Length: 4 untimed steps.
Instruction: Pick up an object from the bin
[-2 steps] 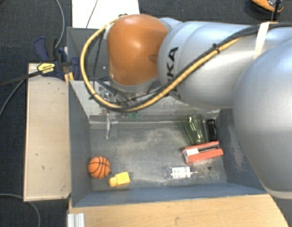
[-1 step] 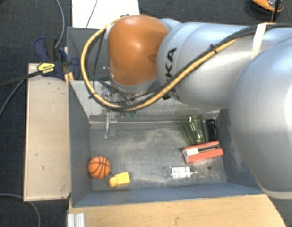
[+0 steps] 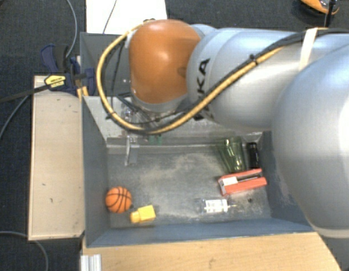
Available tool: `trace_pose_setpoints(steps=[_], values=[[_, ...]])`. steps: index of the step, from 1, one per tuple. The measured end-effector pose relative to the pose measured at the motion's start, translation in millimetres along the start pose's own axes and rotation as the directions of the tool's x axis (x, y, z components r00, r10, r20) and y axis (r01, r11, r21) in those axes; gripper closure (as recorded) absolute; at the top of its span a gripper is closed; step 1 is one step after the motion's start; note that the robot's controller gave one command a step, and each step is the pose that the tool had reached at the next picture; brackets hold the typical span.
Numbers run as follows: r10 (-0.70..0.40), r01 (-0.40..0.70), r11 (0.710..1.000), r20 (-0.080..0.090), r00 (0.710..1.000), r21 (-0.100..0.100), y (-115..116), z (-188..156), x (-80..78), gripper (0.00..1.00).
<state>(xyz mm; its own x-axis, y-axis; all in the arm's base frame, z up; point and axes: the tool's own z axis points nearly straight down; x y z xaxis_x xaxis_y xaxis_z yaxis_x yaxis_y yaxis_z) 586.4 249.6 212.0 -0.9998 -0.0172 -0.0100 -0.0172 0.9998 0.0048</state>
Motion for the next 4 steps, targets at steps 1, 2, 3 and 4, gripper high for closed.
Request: trace_pose_setpoints(steps=[1, 2, 3, 4], values=[[-0.017, 0.017, 1.000, -0.019, 1.000, 0.007, -2.4, 10.1, 27.3, 0.00], [-0.062, 0.062, 0.998, 0.015, 0.998, -0.005, -18.2, 9.8, 48.2, 0.00], [-0.189, 0.189, 0.982, -0.006, 0.982, 0.001, -19.6, 55.1, 52.3, 0.00], [-0.422, 0.422, 0.907, 0.005, 0.907, 0.001, -6.3, 77.6, 65.3, 0.00]])
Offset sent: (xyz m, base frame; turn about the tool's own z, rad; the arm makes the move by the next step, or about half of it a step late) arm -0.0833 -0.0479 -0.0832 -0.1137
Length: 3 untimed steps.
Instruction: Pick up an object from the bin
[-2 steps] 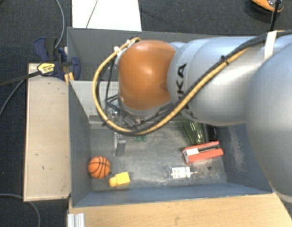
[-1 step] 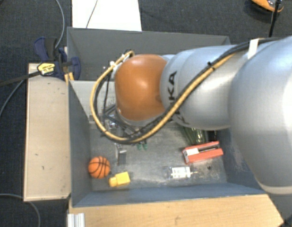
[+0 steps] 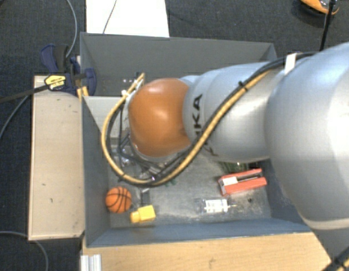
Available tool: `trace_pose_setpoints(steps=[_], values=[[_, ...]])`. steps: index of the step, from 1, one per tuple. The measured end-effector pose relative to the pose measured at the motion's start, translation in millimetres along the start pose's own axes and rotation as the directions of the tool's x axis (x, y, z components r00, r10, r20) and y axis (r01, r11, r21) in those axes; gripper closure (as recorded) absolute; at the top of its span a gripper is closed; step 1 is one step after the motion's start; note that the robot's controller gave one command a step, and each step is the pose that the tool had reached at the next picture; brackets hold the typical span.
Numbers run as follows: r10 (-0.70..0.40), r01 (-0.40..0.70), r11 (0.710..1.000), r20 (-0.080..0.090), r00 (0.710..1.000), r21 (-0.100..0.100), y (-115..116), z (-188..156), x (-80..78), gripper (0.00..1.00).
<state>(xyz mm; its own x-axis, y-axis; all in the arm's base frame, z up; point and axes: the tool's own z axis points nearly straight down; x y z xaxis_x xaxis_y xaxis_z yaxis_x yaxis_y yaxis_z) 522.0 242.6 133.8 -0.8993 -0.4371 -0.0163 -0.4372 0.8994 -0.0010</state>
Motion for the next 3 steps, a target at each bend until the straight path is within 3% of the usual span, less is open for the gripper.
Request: trace_pose_setpoints(steps=[1, 2, 3], values=[[0.023, -0.023, 1.000, 0.000, 1.000, -0.001, 4.4, 42.0, -2.4, 0.00], [0.248, -0.248, 0.969, 0.006, 0.969, -0.002, 14.8, 55.5, 0.3, 1.00], [0.251, -0.251, 0.968, 0.005, 0.968, -0.002, 14.5, 56.3, 0.5, 1.00]])
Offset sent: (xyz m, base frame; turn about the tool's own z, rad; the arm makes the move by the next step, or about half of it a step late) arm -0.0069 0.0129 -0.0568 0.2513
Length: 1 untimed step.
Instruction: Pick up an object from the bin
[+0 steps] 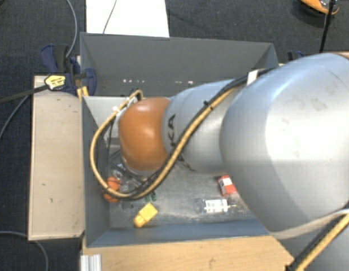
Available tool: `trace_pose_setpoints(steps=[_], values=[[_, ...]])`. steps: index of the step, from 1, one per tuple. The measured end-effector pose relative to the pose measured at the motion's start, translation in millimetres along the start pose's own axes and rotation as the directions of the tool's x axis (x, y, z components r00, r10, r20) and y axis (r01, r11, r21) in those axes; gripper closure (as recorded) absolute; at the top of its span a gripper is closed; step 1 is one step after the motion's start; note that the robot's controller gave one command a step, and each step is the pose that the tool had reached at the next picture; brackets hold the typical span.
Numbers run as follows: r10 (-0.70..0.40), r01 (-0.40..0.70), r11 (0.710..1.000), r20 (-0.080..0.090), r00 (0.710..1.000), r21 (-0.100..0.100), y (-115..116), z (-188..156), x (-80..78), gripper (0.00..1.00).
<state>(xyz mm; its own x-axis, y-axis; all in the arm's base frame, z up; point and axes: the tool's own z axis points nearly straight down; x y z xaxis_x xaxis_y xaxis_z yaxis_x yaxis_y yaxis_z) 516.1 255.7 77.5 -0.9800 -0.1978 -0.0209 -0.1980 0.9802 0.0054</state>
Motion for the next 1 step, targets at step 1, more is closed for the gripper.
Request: trace_pose_setpoints(steps=[1], values=[[0.006, -0.006, 1.000, 0.011, 1.000, -0.002, -3.9, -170.5, -21.4, 1.00]])
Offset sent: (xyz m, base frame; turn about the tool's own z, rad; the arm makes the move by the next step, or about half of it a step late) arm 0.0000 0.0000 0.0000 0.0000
